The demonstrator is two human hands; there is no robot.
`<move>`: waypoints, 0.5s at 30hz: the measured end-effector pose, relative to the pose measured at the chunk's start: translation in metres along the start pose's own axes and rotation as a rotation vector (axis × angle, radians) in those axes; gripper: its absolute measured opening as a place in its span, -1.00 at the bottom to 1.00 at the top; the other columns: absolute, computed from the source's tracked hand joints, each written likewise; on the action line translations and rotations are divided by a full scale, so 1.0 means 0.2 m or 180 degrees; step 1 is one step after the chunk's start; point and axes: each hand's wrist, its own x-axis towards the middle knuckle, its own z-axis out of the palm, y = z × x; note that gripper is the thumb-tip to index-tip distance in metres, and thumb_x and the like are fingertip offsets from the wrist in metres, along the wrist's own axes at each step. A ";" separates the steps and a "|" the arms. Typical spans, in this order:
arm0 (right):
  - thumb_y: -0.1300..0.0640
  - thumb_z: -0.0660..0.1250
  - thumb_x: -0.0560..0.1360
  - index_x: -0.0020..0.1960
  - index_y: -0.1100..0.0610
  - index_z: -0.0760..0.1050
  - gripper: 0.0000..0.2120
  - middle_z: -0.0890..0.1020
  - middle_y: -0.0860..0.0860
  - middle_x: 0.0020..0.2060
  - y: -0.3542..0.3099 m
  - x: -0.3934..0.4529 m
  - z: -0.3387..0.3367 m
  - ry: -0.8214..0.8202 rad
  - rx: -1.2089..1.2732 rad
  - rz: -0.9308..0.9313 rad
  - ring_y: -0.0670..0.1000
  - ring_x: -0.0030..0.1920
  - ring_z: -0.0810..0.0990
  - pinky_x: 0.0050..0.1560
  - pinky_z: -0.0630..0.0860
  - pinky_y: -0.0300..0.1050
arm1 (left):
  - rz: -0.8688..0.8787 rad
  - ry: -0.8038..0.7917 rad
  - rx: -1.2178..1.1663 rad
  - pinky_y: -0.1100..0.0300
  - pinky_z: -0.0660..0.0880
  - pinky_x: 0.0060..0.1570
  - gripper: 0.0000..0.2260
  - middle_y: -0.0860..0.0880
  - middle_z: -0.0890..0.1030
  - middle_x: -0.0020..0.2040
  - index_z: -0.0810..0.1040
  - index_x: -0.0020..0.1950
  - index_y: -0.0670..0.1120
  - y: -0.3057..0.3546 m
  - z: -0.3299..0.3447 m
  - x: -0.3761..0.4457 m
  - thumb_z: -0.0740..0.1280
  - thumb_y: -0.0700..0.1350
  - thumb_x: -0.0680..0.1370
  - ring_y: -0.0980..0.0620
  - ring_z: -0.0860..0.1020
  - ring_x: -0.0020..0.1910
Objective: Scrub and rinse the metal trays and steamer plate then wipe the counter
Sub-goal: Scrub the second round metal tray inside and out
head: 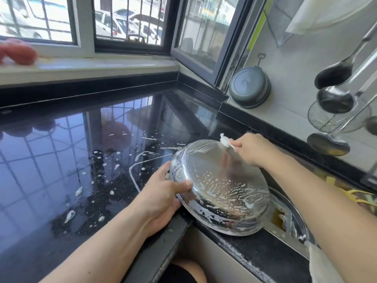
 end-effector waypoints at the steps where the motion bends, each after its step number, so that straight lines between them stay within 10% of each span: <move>1: 0.04 0.25 0.65 0.39 -0.22 0.51 -0.66 0.60 0.09 0.31 -0.03 -0.02 0.01 -0.0057 0.0143 -0.0182 0.18 0.29 0.55 0.29 0.50 0.03 | -0.0003 -0.0010 0.0015 -0.10 0.65 0.04 -0.60 -0.24 0.71 0.15 0.53 0.26 -0.13 0.00 0.00 0.00 0.23 -0.54 0.58 -0.25 0.69 0.12; 4: -0.01 0.28 0.65 0.41 -0.25 0.46 -0.64 0.55 -0.06 0.39 -0.16 -0.12 0.04 -0.0393 0.0716 -0.0960 0.00 0.39 0.50 0.41 0.41 -0.06 | -0.0022 -0.0007 0.0068 -0.13 0.65 0.08 -0.58 -0.28 0.68 0.19 0.50 0.35 -0.19 0.00 -0.01 0.02 0.23 -0.54 0.57 -0.30 0.66 0.18; 10: 0.00 0.20 0.68 0.43 -0.28 0.44 -0.64 0.65 0.12 0.20 -0.01 -0.09 0.03 0.0014 0.0094 -0.0435 0.16 0.18 0.58 0.18 0.54 0.05 | 0.0003 0.0024 0.0161 -0.28 0.50 0.28 -0.58 -0.32 0.65 0.23 0.51 0.36 -0.22 -0.01 -0.01 0.01 0.25 -0.53 0.56 -0.34 0.65 0.11; 15: -0.08 0.22 0.66 0.41 -0.29 0.43 -0.67 0.63 -0.07 0.29 -0.12 -0.22 0.06 -0.0260 0.0477 -0.1345 -0.02 0.25 0.60 0.31 0.51 0.02 | -0.0037 0.0039 0.0003 -0.04 0.65 -0.04 -0.57 -0.31 0.66 0.23 0.50 0.37 -0.22 0.00 -0.01 0.02 0.24 -0.54 0.56 -0.20 0.68 0.00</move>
